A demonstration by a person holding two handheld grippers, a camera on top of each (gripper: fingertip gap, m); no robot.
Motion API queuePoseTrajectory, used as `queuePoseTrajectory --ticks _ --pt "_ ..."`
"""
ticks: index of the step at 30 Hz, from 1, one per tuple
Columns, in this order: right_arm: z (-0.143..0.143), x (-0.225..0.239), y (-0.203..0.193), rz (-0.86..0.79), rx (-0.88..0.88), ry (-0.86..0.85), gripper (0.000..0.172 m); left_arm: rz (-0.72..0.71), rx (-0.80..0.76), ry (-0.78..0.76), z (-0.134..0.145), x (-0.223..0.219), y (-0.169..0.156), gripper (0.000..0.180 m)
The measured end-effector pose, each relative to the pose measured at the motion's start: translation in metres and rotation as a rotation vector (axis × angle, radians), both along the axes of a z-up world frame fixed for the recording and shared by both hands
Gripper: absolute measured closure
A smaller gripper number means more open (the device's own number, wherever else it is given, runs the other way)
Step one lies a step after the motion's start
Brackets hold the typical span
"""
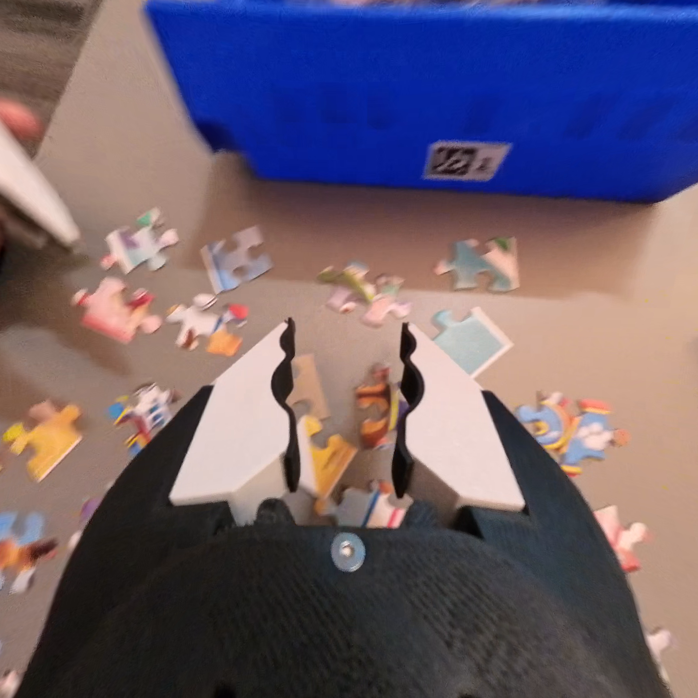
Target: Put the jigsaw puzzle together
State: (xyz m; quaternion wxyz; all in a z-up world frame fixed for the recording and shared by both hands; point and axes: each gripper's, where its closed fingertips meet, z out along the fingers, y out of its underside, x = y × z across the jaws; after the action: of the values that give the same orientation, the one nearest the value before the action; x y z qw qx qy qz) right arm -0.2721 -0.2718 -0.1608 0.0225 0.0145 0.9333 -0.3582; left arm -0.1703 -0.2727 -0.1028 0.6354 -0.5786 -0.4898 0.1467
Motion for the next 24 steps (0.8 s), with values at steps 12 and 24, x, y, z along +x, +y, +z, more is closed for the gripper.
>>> queuePoseTrajectory --ticks 12,24 --pt "-0.030 0.037 0.023 0.091 0.114 0.058 0.141 0.003 -0.041 0.010 0.002 0.002 0.006 0.156" --pt "0.083 0.087 0.013 0.049 -0.489 -0.563 0.142 -0.046 -0.054 0.068 0.006 0.004 0.018 0.142"
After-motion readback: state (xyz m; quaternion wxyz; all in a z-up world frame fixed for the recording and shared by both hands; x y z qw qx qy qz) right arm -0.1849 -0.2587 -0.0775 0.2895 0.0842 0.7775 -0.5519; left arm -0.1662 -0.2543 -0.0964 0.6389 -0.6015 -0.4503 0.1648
